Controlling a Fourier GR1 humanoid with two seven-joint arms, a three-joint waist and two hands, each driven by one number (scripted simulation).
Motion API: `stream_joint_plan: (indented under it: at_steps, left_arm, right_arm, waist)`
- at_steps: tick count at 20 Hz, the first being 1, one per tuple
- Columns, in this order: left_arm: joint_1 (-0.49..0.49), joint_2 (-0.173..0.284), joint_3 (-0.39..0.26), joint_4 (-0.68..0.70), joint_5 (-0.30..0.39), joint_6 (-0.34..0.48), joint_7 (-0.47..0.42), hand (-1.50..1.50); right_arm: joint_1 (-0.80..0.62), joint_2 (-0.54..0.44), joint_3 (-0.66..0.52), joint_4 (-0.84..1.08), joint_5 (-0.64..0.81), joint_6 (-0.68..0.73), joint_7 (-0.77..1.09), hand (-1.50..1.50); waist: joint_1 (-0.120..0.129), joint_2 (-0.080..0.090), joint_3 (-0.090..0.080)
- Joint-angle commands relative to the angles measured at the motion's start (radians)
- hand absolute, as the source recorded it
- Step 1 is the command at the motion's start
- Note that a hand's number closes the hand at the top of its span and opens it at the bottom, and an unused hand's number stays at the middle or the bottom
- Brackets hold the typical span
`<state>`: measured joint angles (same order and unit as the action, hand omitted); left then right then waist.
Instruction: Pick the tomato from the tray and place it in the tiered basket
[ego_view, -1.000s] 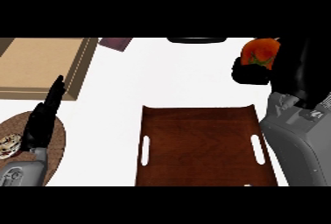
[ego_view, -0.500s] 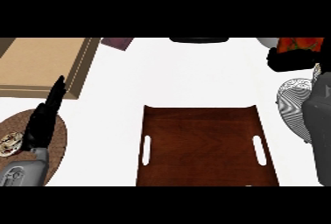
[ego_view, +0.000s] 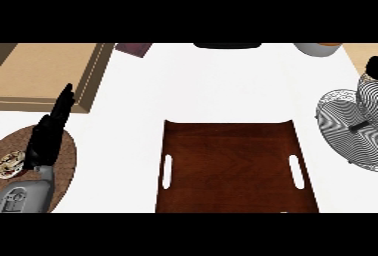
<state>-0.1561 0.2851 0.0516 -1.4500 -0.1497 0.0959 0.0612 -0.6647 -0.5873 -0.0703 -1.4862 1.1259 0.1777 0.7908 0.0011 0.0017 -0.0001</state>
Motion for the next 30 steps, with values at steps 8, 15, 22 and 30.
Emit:
stream_joint_plan:
  at_steps: [8,15,22,30]
  left_arm:
    - [-0.005,-0.012,0.014,0.013,-0.019,-0.023,-0.013,0.00]
    - [-0.012,-0.034,0.013,-0.041,-0.034,-0.006,0.046,0.00]
    - [0.014,-0.048,-0.003,-0.046,-0.050,-0.002,0.040,0.00]
    - [0.000,0.009,0.058,-0.009,-0.013,-0.056,0.003,0.00]
  right_arm:
    - [0.092,-0.105,-0.152,0.154,-0.095,-0.049,-0.288,1.50]
    - [0.135,-0.066,-0.209,0.241,-0.184,-0.059,-0.381,1.50]
    - [0.123,-0.002,-0.300,0.284,-0.296,-0.001,-0.270,-1.50]
    - [0.173,0.038,-0.425,0.202,-0.408,-0.196,-0.401,-1.50]
  waist:
    - [-0.001,-0.001,0.000]
    - [0.000,-0.002,0.000]
    - [-0.001,-0.003,0.000]
    - [-0.007,-0.003,0.000]
